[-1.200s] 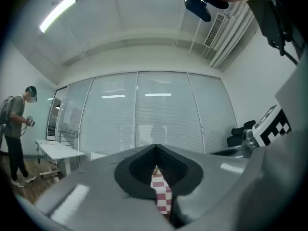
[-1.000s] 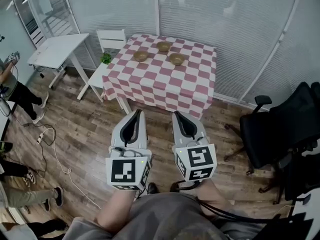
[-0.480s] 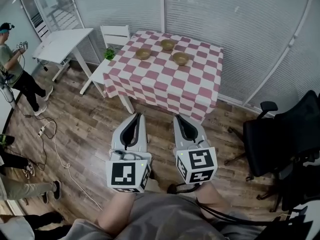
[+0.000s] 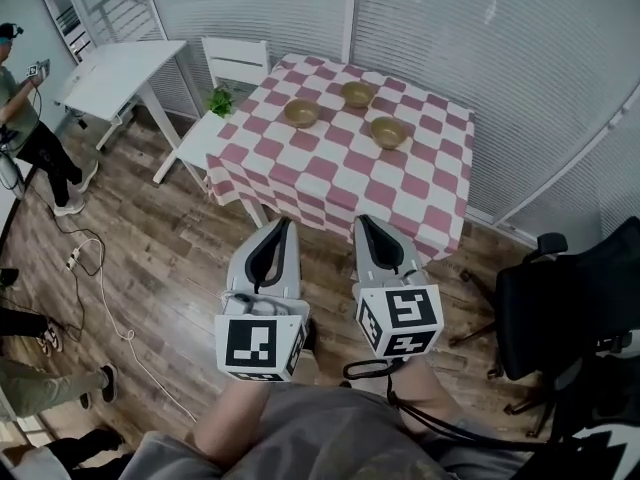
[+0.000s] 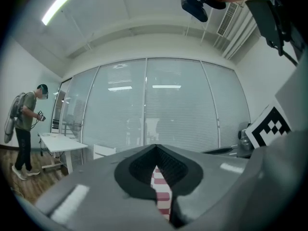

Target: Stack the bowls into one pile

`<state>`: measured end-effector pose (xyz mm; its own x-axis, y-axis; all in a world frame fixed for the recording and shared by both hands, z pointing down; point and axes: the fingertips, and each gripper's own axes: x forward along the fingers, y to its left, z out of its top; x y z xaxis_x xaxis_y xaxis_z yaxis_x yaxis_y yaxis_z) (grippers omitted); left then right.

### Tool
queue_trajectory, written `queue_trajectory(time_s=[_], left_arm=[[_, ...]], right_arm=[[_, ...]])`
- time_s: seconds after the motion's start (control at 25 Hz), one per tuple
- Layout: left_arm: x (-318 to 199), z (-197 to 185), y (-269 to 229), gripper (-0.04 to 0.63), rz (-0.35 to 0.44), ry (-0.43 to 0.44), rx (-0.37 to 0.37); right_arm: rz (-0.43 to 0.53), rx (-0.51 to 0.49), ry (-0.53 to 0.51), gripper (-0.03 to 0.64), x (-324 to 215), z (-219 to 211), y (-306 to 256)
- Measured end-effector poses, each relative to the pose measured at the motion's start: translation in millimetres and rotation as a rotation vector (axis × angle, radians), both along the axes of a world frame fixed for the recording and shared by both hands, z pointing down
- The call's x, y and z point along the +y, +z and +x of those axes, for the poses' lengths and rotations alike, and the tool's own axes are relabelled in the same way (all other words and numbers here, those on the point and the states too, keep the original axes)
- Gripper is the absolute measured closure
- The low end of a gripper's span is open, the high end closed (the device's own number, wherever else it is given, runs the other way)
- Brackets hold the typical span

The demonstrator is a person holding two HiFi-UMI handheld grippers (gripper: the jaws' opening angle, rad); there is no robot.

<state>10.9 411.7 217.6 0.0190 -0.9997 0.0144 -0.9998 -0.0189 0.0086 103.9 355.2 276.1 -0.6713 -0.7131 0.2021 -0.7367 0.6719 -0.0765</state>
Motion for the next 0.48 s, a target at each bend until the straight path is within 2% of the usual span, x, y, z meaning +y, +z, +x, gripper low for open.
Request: queue_trajectory(time_s=[0.24, 0.48], left_arm=[[-57.4, -55.6, -5.6, 0.595, 0.012, 0.011, 0.015], [-96.3, -89.9, -12.0, 0.595, 0.036, 0.042, 0.012]], right_arm=[[0.004, 0.023, 0.003, 0.591, -56.4, -56.6, -3.3], [0.025, 0.022, 0.028, 0.591, -93.6, -90.8, -12.3]])
